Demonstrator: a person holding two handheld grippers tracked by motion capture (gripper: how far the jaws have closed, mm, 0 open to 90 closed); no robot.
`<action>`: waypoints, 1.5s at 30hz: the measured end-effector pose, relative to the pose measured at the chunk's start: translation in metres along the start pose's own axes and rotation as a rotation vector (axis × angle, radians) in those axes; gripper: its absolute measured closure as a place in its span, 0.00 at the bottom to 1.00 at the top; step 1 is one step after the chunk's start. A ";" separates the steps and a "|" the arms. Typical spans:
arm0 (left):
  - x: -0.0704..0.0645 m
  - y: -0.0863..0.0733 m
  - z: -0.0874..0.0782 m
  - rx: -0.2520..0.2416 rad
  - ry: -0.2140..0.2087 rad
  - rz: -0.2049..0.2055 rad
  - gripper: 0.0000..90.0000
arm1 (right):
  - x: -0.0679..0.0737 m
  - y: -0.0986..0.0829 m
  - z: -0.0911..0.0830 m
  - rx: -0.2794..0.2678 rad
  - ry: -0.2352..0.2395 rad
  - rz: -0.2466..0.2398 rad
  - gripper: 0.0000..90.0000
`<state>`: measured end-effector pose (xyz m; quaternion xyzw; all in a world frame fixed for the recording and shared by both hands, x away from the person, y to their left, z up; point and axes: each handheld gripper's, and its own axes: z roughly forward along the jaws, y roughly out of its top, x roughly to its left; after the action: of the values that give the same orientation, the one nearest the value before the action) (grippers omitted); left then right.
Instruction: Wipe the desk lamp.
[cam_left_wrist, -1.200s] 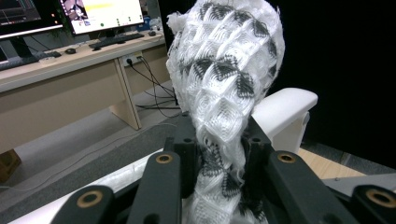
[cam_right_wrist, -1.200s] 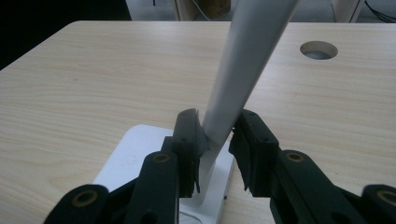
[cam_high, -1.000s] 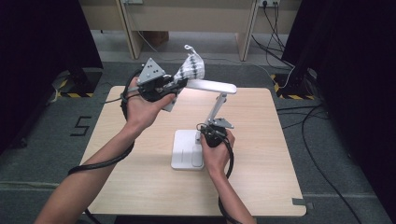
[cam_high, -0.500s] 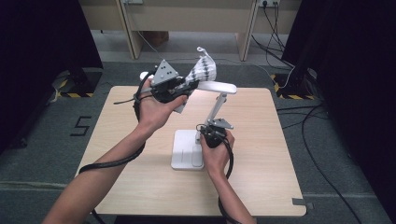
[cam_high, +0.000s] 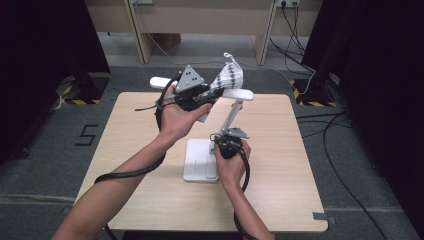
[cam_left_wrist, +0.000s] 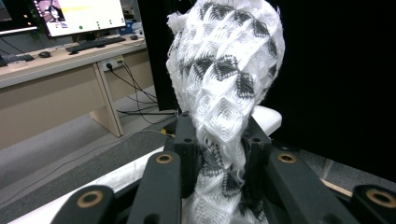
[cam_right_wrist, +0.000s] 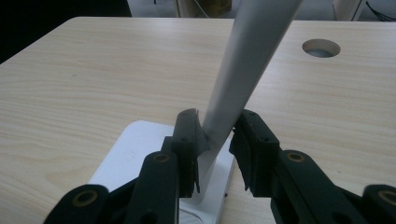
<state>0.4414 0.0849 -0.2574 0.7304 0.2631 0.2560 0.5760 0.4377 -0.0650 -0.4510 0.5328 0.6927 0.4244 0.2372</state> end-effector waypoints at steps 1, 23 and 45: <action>-0.002 0.000 0.002 0.001 -0.003 -0.002 0.81 | 0.000 0.000 0.000 0.000 0.000 -0.001 0.78; -0.022 0.002 0.024 0.020 -0.056 0.007 0.81 | 0.000 -0.005 0.002 0.011 0.007 -0.011 0.79; -0.035 0.002 0.038 0.044 -0.105 0.020 0.81 | 0.000 -0.006 0.002 0.015 0.015 -0.009 0.80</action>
<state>0.4417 0.0344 -0.2661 0.7580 0.2307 0.2171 0.5701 0.4362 -0.0648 -0.4571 0.5281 0.7001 0.4221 0.2299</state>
